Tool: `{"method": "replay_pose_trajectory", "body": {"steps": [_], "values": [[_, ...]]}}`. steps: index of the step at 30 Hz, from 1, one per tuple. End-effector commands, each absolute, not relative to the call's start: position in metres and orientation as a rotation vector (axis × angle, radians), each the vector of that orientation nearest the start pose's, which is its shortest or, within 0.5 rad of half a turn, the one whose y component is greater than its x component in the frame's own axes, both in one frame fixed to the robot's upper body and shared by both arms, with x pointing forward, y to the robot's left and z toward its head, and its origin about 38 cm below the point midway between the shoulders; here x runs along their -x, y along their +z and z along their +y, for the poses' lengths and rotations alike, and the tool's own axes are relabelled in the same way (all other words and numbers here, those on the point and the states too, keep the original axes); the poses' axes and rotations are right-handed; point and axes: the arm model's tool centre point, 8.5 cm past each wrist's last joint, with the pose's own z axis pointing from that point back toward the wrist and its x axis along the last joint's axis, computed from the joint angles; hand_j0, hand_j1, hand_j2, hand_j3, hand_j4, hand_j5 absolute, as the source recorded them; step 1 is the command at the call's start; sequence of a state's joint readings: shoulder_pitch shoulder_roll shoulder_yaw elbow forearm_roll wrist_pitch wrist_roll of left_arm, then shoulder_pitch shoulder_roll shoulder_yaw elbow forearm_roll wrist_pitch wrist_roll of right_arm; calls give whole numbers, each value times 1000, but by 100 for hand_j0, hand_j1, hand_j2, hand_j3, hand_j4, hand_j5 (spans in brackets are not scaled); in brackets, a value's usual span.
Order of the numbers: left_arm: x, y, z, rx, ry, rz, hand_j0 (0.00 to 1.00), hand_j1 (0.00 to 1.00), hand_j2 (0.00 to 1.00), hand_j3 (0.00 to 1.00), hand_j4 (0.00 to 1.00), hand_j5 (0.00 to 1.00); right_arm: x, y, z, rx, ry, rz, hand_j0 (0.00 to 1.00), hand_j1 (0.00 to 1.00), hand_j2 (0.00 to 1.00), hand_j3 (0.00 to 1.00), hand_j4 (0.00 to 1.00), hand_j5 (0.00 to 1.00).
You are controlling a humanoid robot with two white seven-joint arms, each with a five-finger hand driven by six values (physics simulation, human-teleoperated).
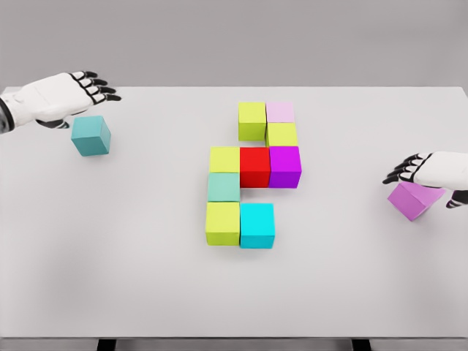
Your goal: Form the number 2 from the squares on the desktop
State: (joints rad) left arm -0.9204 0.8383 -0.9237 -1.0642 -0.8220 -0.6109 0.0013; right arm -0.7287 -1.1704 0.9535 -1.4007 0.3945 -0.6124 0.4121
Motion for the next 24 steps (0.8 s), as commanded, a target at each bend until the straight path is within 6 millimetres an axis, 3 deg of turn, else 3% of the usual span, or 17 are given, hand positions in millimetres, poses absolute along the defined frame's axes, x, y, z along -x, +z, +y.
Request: {"method": "replay_pose_trajectory", "body": {"steps": [1,7,16,19,21,24], "values": [[-494,218,373,1240,2918,1697,100,100,100,100,100,100,-395,191,-420,436,2191,-951,100,100,100,100,100,100],[-487,205,388,1231,3021,1599,100,100,100,100,100,100,-400,186,-412,418,2196,-955,100,100,100,100,100,100],[-486,194,381,1180,3046,1573,100,100,100,100,100,100,-399,178,-406,378,2233,-894,97,97,97,97,97,97],[-487,195,380,1183,3044,1561,100,100,100,100,100,100,-399,180,-407,380,2239,-882,81,81,81,81,81,81],[-488,195,380,1189,3044,1540,100,100,100,100,100,100,-397,180,-410,358,2251,-826,60,60,60,60,60,60],[-491,191,379,1187,3056,1542,100,100,100,100,100,100,-397,181,-409,353,2250,-830,60,60,60,60,60,60]]}}
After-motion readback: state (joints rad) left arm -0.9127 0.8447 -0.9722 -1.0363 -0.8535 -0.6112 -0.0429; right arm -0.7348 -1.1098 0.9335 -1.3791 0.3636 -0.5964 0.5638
